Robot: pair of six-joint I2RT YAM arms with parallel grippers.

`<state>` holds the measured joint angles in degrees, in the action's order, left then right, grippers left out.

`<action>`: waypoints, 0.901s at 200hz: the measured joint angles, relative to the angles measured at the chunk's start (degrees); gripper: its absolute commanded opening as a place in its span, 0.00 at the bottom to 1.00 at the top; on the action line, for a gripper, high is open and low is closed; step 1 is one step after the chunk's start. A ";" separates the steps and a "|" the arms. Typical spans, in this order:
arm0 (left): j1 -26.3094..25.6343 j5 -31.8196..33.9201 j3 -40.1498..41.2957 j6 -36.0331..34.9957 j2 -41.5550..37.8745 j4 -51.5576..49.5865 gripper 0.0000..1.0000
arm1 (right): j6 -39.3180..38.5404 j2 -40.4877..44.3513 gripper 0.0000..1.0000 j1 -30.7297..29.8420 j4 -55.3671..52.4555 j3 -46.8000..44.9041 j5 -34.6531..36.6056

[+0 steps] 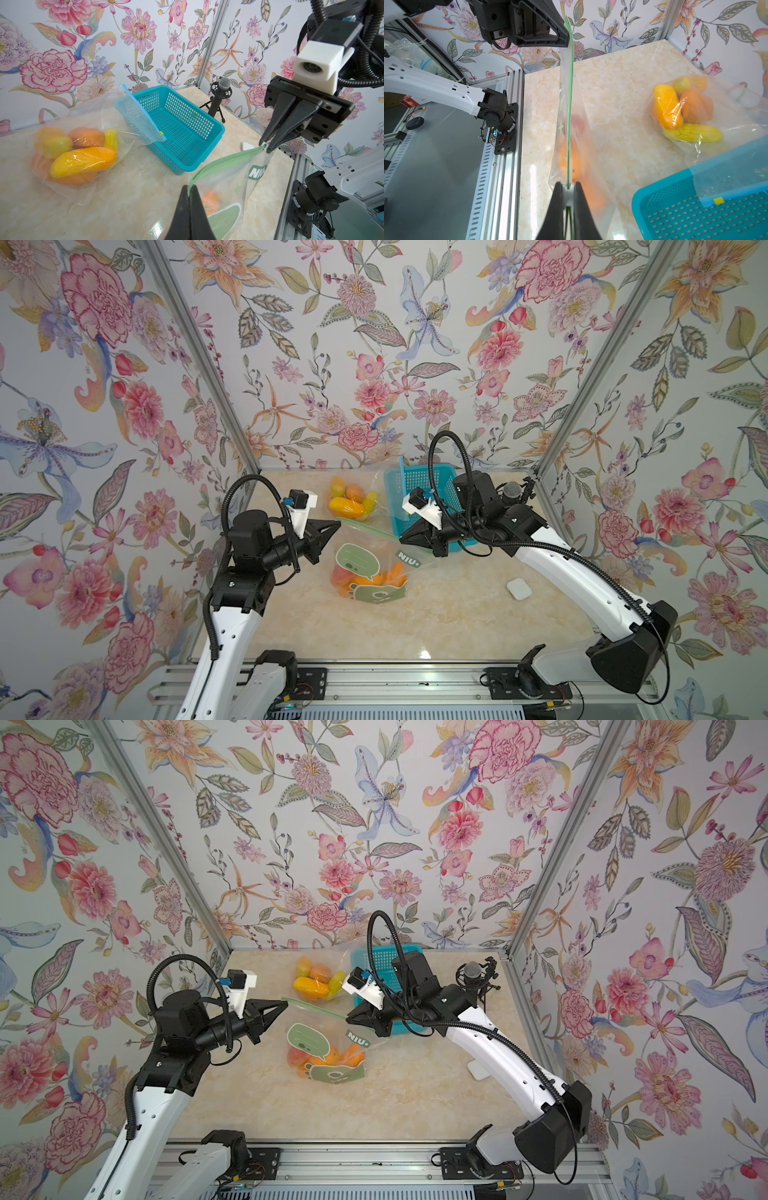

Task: Place the mango in a zip-top bag and seal the zipper
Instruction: Zip the zipper on the zipper food storage bag.

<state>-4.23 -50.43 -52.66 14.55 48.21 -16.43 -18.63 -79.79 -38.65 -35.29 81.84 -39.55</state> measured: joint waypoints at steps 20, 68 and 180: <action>0.11 0.33 0.00 -0.02 0.00 0.02 0.00 | 0.44 1.86 0.04 0.50 0.02 -1.68 0.48; 0.22 1.29 0.00 -0.02 0.00 0.04 0.00 | 1.51 5.97 0.04 3.82 -0.02 -5.79 1.33; 0.55 1.81 0.00 -0.02 0.11 0.09 0.00 | 2.62 12.70 0.05 7.32 -0.09 -12.26 1.92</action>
<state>-3.68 -48.62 -52.66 14.52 48.31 -16.34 -16.01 -67.09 -31.33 -35.38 69.58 -37.63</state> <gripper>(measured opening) 0.046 0.073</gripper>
